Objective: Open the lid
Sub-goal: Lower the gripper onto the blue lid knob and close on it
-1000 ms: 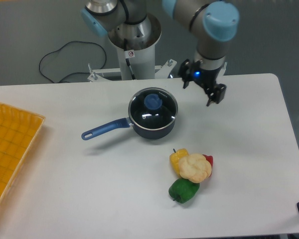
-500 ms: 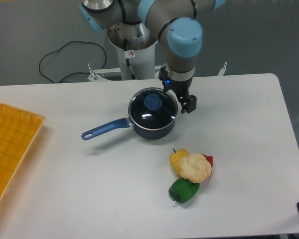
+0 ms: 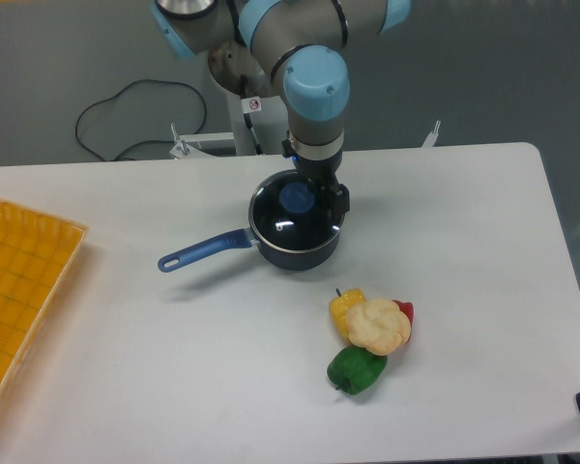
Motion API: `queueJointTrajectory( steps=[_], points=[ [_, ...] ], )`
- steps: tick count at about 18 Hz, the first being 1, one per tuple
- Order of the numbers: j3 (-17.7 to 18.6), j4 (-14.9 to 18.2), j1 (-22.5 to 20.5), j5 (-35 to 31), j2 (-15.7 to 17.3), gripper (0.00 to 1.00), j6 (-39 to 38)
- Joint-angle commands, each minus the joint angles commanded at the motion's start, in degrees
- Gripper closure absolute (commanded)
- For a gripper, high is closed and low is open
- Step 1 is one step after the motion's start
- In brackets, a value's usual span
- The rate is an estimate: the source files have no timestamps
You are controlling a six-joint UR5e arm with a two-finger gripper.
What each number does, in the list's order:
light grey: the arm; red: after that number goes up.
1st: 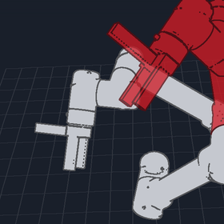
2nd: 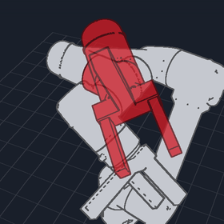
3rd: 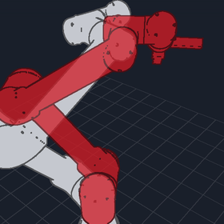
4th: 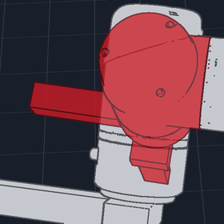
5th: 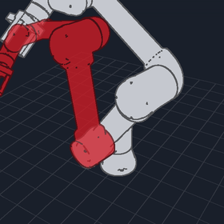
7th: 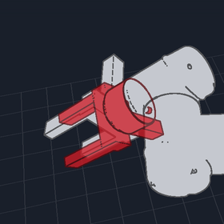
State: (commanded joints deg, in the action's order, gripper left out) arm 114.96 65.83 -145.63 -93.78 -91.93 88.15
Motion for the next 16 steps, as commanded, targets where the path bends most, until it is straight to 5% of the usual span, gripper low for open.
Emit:
queueJointTrajectory(
  steps=[16],
  points=[
    [2.46,-1.93,0.00,2.99,1.49,0.01,-0.09]
  ],
)
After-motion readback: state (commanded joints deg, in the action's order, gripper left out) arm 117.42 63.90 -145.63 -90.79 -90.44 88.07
